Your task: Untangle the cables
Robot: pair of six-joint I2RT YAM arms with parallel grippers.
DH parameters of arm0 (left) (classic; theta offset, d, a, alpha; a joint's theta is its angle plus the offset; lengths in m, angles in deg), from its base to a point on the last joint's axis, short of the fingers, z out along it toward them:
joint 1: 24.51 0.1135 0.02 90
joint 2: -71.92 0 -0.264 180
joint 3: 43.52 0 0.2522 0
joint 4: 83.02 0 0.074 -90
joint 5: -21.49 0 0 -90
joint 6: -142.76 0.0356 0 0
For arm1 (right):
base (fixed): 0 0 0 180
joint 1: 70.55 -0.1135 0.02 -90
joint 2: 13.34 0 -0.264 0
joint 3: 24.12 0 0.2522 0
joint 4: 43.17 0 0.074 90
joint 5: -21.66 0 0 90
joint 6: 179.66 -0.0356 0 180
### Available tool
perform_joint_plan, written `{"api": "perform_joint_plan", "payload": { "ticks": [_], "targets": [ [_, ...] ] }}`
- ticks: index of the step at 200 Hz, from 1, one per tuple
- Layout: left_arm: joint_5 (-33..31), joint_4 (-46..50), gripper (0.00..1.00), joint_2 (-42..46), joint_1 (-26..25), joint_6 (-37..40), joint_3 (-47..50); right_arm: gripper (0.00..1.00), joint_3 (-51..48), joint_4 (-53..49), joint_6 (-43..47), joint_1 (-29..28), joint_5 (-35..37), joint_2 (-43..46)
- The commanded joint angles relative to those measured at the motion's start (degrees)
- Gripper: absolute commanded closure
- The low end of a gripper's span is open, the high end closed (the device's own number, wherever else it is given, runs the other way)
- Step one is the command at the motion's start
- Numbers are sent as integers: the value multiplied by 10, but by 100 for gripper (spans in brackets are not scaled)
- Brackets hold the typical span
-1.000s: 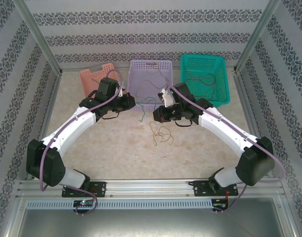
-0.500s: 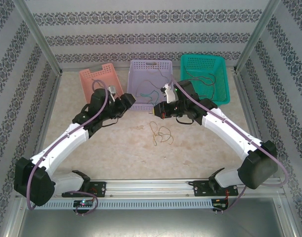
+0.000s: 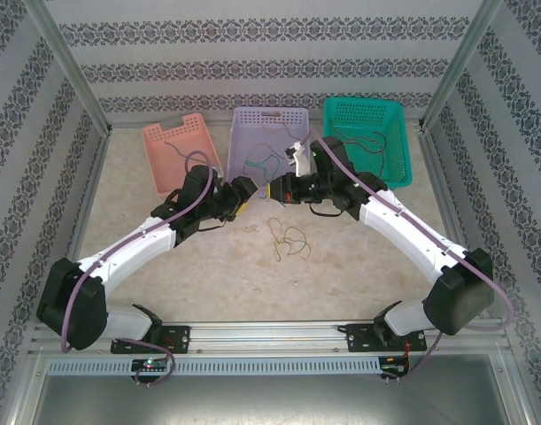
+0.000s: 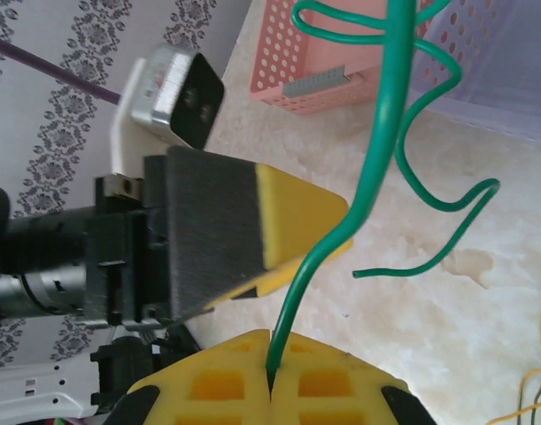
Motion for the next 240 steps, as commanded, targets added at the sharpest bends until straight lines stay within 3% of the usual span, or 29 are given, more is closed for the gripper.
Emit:
{"api": "perform_joint_plan", "payload": {
  "ticks": [1, 35, 108, 147, 178, 204, 240],
  "targets": [
    [10, -44, 37, -11, -11, -35, -7, 100, 14, 23, -17, -2, -15, 2],
    [9, -61, 40, -23, -21, -56, -14, 100, 14, 25, -19, -3, -14, 3],
    [-14, -60, 59, -34, -31, -74, -19, 100, 15, 32, -25, -9, -16, 2],
    [-38, -50, 76, -36, -30, -70, -12, 100, 13, 30, -26, -9, -15, 10],
    [-58, -33, 100, -27, -30, -56, -3, 100, 10, 19, -15, -5, -11, 18],
    [-100, 46, 100, 8, -31, -22, 6, 100, 18, -26, 40, 17, 6, 27],
    [-176, 176, 100, 97, -11, 21, 28, 100, 23, -119, 173, 66, 86, 45]
  ]
}}
